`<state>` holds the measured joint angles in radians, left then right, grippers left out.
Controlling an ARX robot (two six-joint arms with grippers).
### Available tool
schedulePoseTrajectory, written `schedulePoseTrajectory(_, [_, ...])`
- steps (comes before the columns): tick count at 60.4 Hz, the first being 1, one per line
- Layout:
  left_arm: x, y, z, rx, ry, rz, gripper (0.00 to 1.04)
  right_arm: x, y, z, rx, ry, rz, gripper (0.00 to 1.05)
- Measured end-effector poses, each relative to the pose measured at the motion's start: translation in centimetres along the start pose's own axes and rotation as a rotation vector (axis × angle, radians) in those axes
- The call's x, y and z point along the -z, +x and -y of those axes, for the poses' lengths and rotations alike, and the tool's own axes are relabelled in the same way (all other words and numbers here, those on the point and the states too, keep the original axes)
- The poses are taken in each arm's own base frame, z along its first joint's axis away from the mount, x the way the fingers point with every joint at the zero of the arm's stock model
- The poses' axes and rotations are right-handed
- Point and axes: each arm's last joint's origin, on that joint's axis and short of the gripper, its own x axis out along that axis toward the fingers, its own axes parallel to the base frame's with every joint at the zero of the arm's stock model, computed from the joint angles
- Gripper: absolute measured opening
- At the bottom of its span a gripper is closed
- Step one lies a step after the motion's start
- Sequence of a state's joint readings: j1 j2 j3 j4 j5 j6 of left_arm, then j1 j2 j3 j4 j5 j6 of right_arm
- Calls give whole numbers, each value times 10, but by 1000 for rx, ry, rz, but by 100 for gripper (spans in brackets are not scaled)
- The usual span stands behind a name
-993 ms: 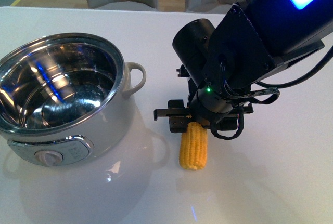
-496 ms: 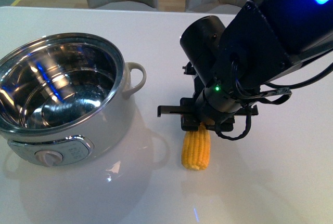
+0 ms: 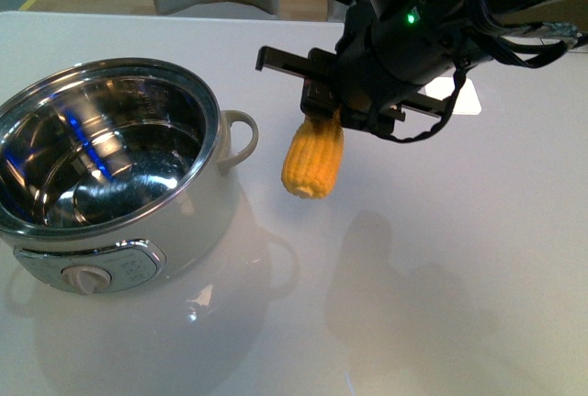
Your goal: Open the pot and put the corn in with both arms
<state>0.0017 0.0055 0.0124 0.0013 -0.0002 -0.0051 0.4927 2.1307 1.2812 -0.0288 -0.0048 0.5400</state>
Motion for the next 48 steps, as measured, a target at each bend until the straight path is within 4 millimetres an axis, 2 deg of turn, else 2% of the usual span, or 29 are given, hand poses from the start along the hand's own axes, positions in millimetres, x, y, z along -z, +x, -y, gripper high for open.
schedulePoseTrajectory(8, [0, 0, 0, 0, 0, 0, 98, -27, -8, -23, -75, 42, 83, 15])
schedulePoseTrajectory(24, [0, 0, 0, 0, 0, 0, 98, -50, -13, -54, -179, 80, 155, 14])
schedulePoseTrajectory(35, [0, 0, 0, 0, 0, 0, 98, -43, -11, -72, -214, 59, 129, 14])
schedulePoseTrajectory(48, [0, 0, 0, 0, 0, 0, 98, -14, -4, -100, -267, 1, 50, 14])
